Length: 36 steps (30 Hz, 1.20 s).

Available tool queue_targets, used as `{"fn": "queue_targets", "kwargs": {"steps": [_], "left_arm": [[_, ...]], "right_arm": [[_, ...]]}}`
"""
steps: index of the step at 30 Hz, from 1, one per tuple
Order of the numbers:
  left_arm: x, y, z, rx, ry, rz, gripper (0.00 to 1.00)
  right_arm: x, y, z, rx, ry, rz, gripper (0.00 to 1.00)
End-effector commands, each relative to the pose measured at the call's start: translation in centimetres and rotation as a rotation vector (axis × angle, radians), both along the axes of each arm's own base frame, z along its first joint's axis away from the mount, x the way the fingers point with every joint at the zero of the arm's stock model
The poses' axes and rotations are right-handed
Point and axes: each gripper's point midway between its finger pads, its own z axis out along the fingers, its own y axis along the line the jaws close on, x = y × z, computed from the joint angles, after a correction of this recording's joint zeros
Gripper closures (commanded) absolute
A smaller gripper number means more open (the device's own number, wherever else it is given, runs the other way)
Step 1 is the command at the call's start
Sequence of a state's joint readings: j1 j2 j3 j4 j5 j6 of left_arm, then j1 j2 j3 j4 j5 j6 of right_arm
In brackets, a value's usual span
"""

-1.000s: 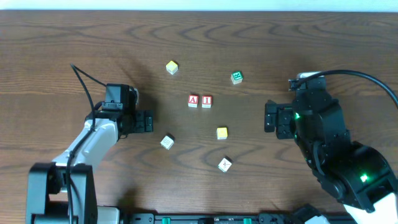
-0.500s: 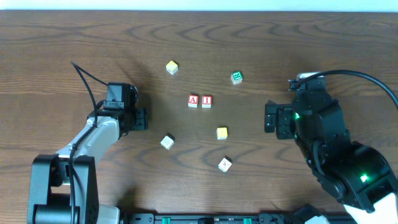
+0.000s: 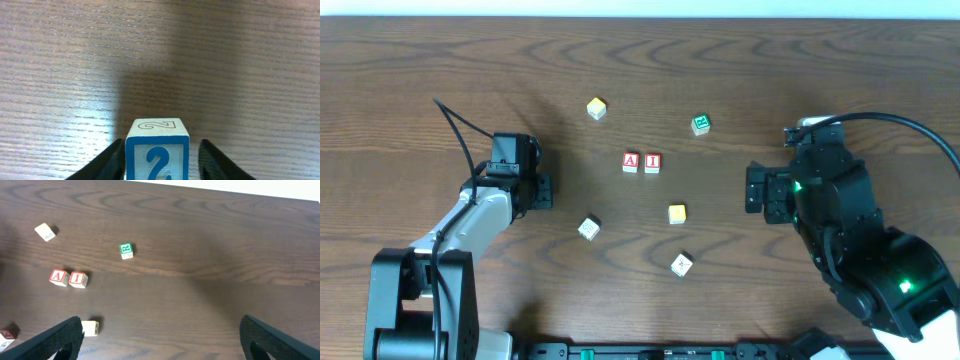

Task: Spell out Ai2
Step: 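Reach the left gripper to the blue '2' block and grasp it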

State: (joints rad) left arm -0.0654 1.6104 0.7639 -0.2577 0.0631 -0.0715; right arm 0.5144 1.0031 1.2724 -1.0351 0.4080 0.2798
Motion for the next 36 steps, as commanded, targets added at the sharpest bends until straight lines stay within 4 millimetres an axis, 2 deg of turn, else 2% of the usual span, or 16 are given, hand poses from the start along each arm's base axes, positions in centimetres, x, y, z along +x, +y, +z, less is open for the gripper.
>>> {"fn": "queue_targets", "kwargs": {"steps": [1, 8, 14, 18, 21, 24, 26, 29, 33, 35, 36], "left_arm": [[0.7, 0.5, 0.5, 0.017, -0.017, 0.009, 0.60], [0.6, 0.5, 0.4, 0.015, -0.011, 0.017, 0.65], [0.5, 0.5, 0.4, 0.007, -0.009, 0.035, 0.67], [0.6, -0.1, 0.5, -0.033, -0.008, 0.039, 0.67], [0.9, -1.1, 1.1, -0.064, -0.002, 0.017, 0.74], [1.6, -2.2, 2.6, -0.044, 0.000, -0.023, 0.84], [2.6, -3.3, 4.4, -0.015, -0.021, -0.053, 0.91], [4.4, -6.1, 7.3, -0.022, -0.081, -0.116, 0.92], [6.4, -11.6, 11.2, -0.046, -0.214, -0.204, 0.88], [6.5, -13.9, 11.9, -0.073, -0.255, -0.223, 0.87], [6.4, -15.7, 12.1, -0.099, -0.272, -0.240, 0.87]], "right_arm": [[0.1, -0.4, 0.1, -0.009, -0.006, -0.012, 0.01], [0.1, -1.0, 0.9, -0.020, -0.039, -0.040, 0.01], [-1.3, -1.8, 4.2, 0.017, -0.157, -0.022, 0.01], [-2.7, -3.2, 6.4, 0.025, -0.240, -0.044, 0.01], [-3.6, -4.3, 7.4, 0.023, -0.282, -0.066, 0.01], [-4.1, -4.5, 7.4, 0.001, -0.283, -0.053, 0.01], [-4.2, -4.6, 7.1, -0.005, -0.271, -0.052, 0.01], [-4.2, -4.6, 6.9, -0.010, -0.263, -0.052, 0.01], [-4.3, -4.6, 6.9, -0.011, -0.261, -0.052, 0.01], [-4.3, -4.7, 6.9, -0.011, -0.261, -0.052, 0.01], [-4.3, -4.6, 6.9, -0.010, -0.262, -0.052, 0.01]]}}
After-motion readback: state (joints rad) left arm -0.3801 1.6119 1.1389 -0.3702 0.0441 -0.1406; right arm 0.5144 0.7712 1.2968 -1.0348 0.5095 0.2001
